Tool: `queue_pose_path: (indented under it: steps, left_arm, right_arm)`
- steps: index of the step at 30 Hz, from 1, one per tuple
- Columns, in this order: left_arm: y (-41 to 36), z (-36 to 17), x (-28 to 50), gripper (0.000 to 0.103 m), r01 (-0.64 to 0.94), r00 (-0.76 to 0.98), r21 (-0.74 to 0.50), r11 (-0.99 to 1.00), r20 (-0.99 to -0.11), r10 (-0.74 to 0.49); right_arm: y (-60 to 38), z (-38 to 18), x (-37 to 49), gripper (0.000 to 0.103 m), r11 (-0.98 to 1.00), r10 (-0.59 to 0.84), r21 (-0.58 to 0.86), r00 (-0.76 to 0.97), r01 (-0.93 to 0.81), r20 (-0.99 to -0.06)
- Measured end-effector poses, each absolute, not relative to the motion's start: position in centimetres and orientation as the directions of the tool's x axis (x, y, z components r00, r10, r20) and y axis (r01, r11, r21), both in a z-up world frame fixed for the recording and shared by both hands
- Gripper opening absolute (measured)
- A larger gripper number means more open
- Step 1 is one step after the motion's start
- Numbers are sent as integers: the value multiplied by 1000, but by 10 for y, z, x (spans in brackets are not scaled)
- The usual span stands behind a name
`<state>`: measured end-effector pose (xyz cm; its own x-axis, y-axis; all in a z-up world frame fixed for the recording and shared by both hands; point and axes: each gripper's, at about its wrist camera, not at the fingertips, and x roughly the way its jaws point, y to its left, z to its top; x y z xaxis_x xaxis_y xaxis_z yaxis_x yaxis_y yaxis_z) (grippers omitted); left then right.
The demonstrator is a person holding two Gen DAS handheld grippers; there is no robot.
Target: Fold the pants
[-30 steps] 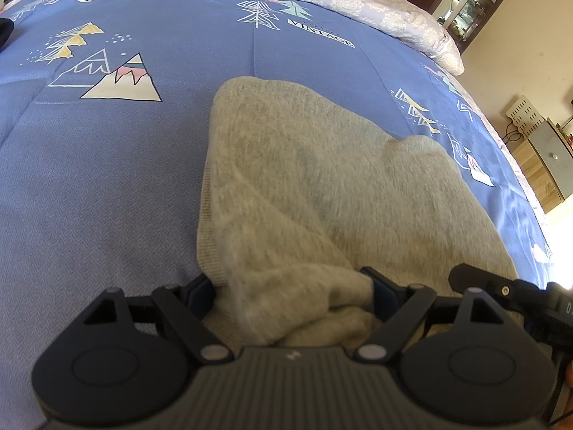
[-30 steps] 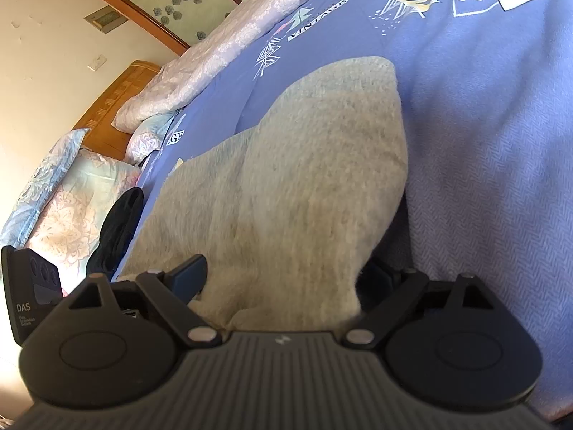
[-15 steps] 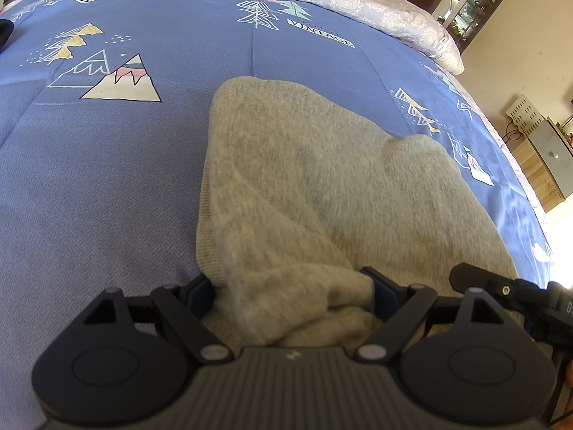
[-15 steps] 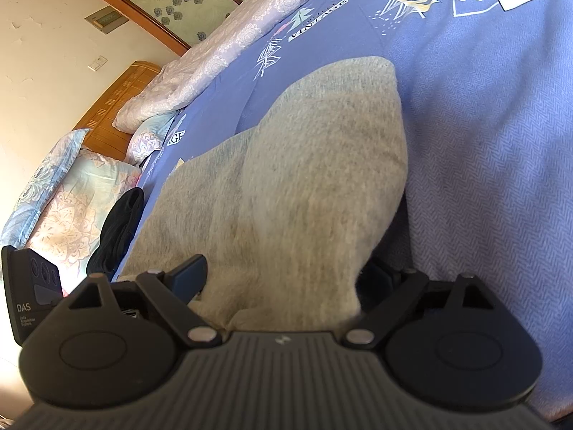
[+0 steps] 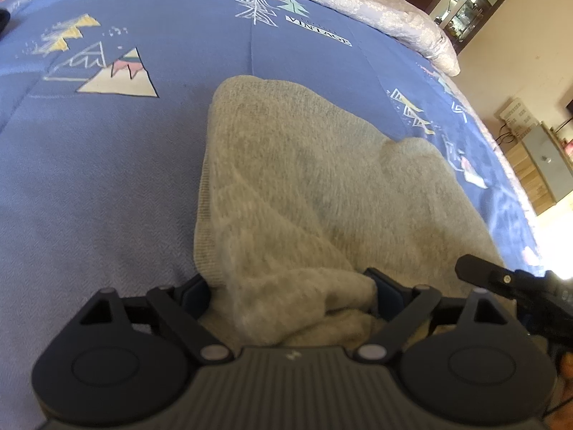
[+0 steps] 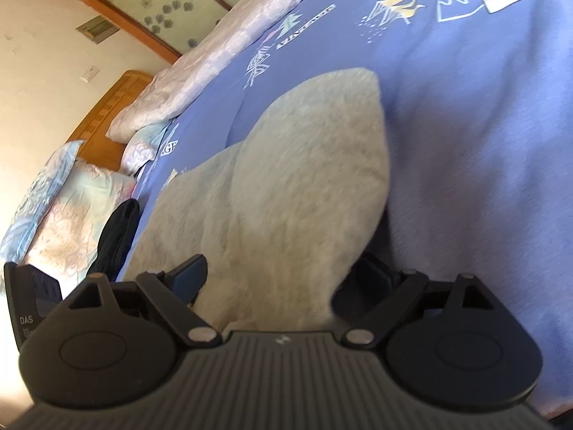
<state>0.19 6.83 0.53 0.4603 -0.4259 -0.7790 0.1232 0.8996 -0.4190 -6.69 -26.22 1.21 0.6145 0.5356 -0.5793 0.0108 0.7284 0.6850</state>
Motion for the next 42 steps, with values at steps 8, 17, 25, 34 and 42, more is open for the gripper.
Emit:
queue_pose_path:
  steps: [8,17,25,34,42]
  left_arm:
    - [107,5,16,99,14,454,-554,832,-738,-499]
    - [95,-1,30,68,22,416,-538,842,-761,-498]
    - [76,29,29,34,120,461,-460,880,-759,-460]
    - [71,119,117,28,221,667,-386,896,-610,-427]
    - [48,97,237,28,166,650,-384,908,-650,-394]
  right_arm:
    - [-272,16,-60,92,733,502,678,634,50,-589]
    - [-276,9,-48,81,730,511,681,614,59,-601]
    - [-234,34,-38,33,823,492,562,602,-85,-629]
    - [-225,108,37,31,858,470,420,778,-294,-416]
    - [-234,82,156,31,883,411,386,838,-267,-360]
